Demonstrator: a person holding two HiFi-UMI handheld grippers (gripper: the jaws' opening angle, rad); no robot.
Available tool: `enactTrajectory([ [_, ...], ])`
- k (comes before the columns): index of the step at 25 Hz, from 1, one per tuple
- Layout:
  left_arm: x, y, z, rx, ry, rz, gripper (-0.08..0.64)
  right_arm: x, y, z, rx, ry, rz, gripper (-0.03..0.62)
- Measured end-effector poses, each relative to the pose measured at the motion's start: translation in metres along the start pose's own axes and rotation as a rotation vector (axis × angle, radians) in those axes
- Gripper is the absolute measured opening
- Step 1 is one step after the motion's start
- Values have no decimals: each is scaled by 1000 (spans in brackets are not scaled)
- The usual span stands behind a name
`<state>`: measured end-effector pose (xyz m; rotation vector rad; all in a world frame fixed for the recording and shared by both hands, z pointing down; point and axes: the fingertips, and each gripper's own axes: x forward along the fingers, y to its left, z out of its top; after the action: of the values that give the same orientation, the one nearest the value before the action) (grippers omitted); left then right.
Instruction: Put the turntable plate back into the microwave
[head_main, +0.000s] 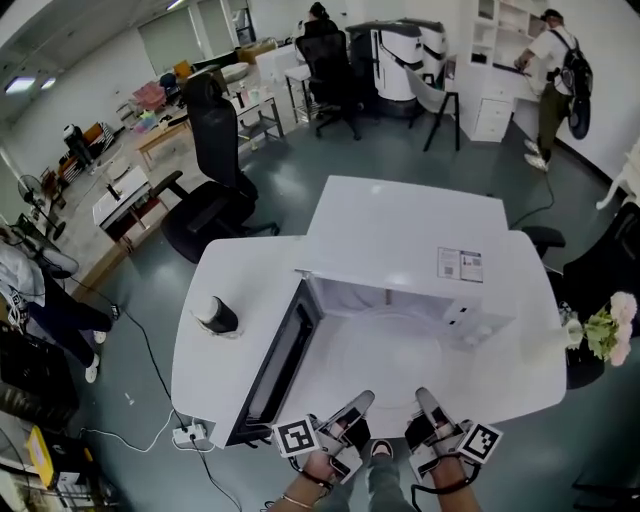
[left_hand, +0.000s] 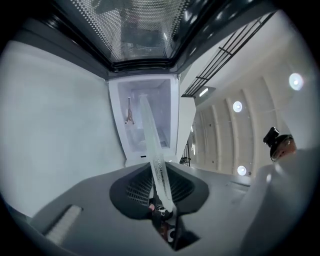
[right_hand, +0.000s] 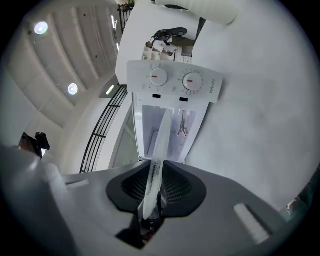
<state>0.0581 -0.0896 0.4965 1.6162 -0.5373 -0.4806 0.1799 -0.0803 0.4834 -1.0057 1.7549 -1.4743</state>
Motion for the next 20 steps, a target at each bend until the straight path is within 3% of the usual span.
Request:
enactTrajectory([
  [8, 10, 32, 16, 49, -15, -39, 51, 22, -34, 2, 59, 11, 21, 54],
  [20, 10, 35, 24, 84, -3, -42, 61, 30, -42, -2, 146, -17, 45, 49],
])
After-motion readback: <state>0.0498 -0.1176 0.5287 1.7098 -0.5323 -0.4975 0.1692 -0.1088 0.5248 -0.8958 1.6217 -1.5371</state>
